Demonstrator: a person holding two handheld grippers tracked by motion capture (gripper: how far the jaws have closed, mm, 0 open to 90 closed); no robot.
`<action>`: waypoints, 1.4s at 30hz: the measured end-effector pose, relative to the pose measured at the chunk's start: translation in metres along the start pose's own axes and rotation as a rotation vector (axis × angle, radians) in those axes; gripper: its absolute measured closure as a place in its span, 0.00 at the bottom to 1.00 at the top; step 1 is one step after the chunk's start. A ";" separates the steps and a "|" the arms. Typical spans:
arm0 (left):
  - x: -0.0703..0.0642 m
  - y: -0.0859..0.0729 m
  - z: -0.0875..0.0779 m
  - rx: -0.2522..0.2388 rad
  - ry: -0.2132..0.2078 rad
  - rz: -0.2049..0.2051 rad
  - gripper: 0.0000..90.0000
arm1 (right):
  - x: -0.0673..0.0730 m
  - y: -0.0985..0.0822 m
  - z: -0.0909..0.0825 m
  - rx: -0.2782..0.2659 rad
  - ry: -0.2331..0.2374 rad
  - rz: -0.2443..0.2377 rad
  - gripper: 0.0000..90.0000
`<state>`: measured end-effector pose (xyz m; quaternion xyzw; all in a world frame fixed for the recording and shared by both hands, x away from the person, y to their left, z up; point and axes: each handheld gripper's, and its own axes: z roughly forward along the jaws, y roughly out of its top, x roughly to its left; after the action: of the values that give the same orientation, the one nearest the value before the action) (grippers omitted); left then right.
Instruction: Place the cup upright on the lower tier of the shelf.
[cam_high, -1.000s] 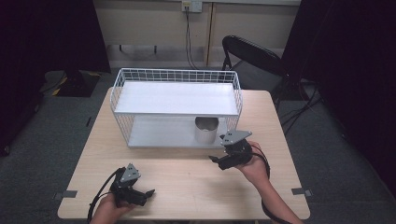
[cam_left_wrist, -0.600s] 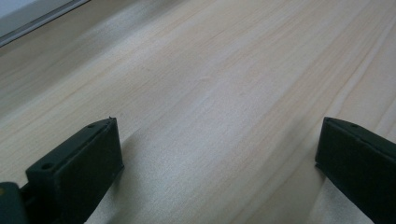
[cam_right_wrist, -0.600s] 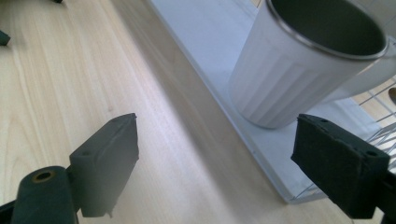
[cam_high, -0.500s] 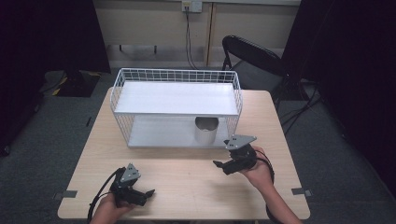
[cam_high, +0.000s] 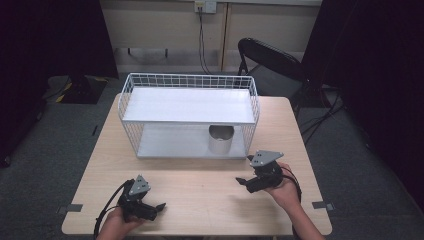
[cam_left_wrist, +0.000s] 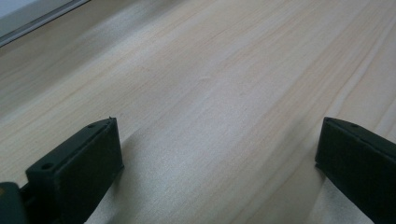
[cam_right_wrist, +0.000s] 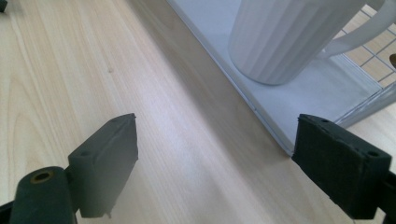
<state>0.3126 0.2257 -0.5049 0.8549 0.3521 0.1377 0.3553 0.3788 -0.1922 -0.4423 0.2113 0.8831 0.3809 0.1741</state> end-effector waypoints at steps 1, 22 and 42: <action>0.000 0.000 0.000 0.000 0.000 0.000 0.00 | 0.000 -0.002 -0.001 0.001 -0.003 -0.001 0.14; 0.000 0.000 0.000 0.000 0.000 0.001 0.00 | 0.000 -0.039 -0.013 0.015 -0.013 0.045 0.14; 0.000 0.000 0.000 0.000 0.000 0.000 0.00 | -0.002 -0.068 -0.012 0.106 0.001 0.081 0.15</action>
<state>0.3126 0.2257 -0.5049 0.8549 0.3521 0.1377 0.3552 0.3586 -0.2423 -0.4845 0.2553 0.8929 0.3407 0.1465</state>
